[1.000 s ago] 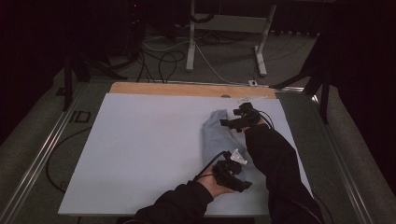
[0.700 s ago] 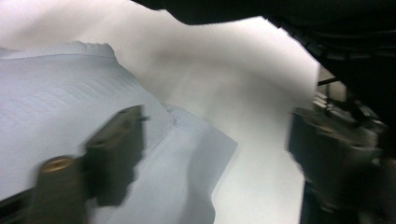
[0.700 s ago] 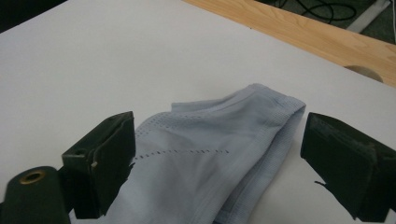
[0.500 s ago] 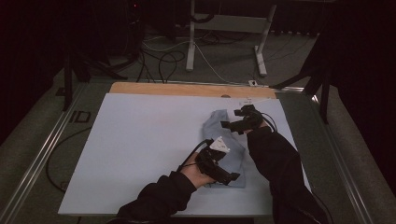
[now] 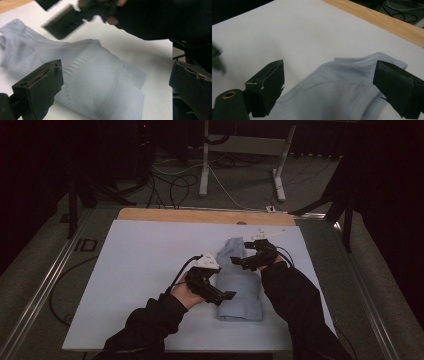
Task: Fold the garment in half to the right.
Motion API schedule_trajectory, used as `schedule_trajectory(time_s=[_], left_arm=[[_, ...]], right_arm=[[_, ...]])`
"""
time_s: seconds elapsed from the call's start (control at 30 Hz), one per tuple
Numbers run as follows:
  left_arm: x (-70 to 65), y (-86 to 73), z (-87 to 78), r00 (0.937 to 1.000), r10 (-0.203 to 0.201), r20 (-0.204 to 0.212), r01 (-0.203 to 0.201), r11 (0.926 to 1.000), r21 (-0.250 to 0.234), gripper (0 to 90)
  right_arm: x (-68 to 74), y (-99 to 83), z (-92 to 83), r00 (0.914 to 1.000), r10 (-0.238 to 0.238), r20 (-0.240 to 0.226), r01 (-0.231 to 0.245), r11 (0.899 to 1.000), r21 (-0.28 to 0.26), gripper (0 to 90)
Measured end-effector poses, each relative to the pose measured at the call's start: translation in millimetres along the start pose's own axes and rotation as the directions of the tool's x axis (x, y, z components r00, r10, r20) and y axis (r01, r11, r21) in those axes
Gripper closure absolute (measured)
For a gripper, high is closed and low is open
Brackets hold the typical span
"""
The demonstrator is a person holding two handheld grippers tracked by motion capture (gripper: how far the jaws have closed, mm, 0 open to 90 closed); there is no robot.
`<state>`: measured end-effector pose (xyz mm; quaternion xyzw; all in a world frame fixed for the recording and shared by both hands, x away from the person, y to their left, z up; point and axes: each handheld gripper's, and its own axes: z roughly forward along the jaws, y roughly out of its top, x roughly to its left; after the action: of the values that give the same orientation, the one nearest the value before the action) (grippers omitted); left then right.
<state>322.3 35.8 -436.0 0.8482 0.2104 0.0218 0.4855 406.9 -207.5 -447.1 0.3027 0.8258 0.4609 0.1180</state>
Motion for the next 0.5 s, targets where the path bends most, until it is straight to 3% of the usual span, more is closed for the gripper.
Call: schedule_trajectory(time_s=[0.17,0.37,0.5], left_arm=[[10.2,-11.1,-16.3,0.9995,-0.008,-0.031,0.008,0.9999,-0.006,0.0],[18.6,-25.3,-35.2,0.9965,0.010,-0.082,-0.011,0.9998,-0.015,0.0],[25.9,-33.7,-49.0,0.9941,-0.001,-0.108,-0.001,0.9999,-0.015,0.0]], right_arm=[[12.4,-3.4,-6.3,0.9996,-0.029,-0.004,0.029,1.000,-0.002,10.3],[19.0,-14.7,-13.6,0.9997,-0.020,-0.015,0.020,1.000,-0.017,10.3],[20.0,-21.3,-20.3,0.9999,-0.014,-0.008,0.014,1.000,-0.021,10.3]])
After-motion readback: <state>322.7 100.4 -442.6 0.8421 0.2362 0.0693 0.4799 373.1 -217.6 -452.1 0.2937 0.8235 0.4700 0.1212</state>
